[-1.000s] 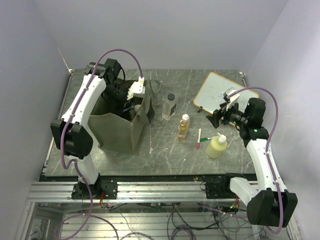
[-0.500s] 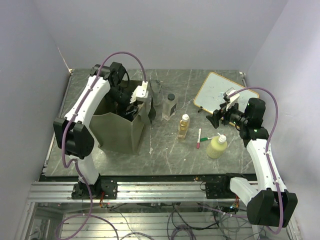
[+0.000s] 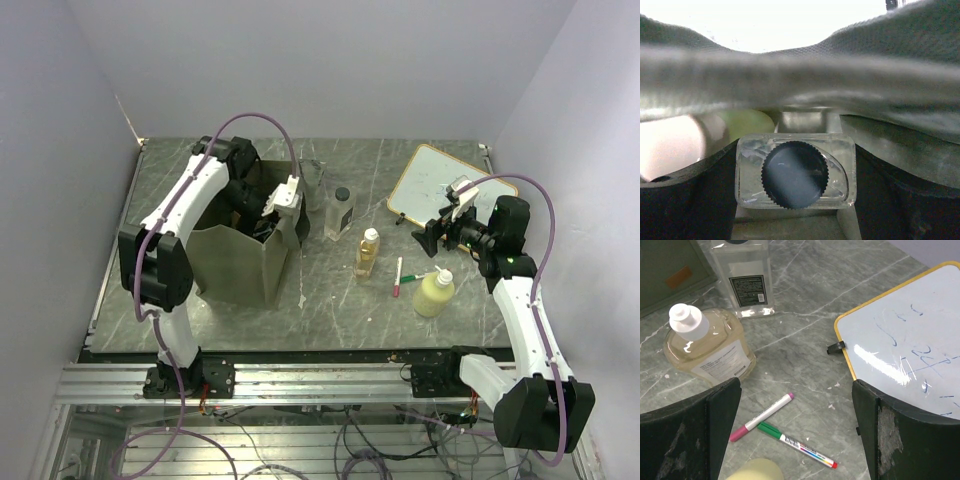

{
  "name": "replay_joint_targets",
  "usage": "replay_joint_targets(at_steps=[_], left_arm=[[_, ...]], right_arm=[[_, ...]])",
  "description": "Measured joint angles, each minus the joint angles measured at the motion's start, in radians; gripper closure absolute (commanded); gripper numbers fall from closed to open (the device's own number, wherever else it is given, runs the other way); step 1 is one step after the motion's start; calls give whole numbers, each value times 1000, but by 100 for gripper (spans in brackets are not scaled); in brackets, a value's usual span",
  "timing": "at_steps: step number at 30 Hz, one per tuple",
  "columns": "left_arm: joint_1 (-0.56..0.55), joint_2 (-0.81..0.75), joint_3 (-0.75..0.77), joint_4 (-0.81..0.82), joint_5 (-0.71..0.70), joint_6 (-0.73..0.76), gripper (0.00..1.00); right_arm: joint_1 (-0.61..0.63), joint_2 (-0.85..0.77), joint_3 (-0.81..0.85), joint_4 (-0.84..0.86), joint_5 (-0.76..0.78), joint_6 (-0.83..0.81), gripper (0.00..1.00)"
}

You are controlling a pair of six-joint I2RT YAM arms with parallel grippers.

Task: Place the personal care products into the canvas bag
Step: Place the care product in the canvas bag.

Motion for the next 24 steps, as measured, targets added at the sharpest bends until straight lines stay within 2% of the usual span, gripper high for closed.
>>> replay_joint_targets(at_steps=[7,17,23,24], left_arm=[[-3,32,-29,13,1,42,84],[-5,32,-69,40,18,68,62],[-6,28,-97,58,17,66,54],[-6,25,-100,61,16,66,49]], right_arm=[[0,2,0,0,0,0,7],[0,1,0,5,0,0,6],[0,1,-8,7,0,0,6],[0,1,-9,7,0,0,6]])
